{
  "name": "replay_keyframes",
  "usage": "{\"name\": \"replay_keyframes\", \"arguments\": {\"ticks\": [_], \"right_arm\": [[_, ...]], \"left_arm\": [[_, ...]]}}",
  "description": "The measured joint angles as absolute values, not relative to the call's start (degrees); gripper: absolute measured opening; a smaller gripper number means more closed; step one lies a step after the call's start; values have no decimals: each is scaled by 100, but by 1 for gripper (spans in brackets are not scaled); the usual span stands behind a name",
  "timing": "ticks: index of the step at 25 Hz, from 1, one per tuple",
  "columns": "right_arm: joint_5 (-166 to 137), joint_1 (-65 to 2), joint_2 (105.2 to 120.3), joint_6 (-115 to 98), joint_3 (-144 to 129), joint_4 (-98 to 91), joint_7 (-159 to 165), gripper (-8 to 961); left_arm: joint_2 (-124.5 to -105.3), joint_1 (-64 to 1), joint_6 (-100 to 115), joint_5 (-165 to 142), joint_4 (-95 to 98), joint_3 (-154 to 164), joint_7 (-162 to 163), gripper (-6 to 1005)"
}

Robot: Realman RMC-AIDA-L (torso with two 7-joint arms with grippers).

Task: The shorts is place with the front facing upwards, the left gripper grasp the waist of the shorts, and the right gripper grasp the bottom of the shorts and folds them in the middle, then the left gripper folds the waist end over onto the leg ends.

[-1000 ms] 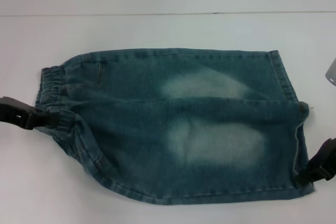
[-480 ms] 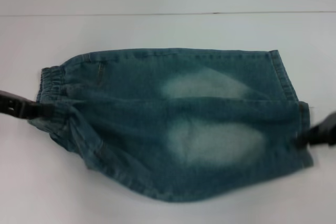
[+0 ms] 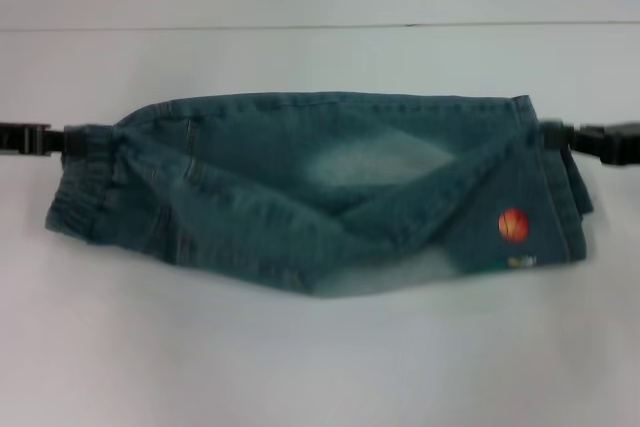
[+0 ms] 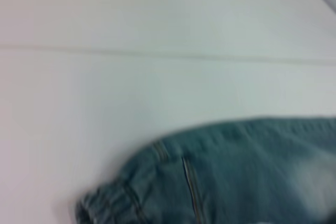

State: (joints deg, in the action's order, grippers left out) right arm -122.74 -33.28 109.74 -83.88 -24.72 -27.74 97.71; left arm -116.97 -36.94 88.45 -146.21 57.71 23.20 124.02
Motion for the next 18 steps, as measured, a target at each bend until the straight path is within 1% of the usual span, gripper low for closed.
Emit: {"name": "replay_keyframes", "arguments": {"ticks": [2,3,5,8,11,17,18], "right_arm": [[-11869,-3288,11037,-8036,-2448,-2571,9463,35],[-11687,-3278,11094,-7836,-2444,-2503,9307,35],[-11461,-3272,11230,-7431,-2436,-2480,9068,35],[-11189,-3295,11484,-6821,-2431,-2501,8648,37],[-10990,-3389,11689,-6191,-2435,-2479,8201,39],[-10520,-3530,11870,-5599,-2454,-2445,7615,43],[-10520,-3530,11870,-5599,-2454,-2445,7615,43]], "left_arm": [[-11749,-3678,8547,-14480,5700,2312,12409,29],[-11762,-3671,8396,-14408,5635,2300,12412,29],[-11768,-3657,8171,-14277,5488,2291,12410,29],[-11785,-3625,7828,-14151,5301,2317,12389,28],[-11837,-3605,7521,-14099,5243,2313,12380,28],[-11870,-3571,7239,-14062,5218,2331,12378,29],[-11896,-3555,7071,-14059,5204,2330,12374,29]]}}
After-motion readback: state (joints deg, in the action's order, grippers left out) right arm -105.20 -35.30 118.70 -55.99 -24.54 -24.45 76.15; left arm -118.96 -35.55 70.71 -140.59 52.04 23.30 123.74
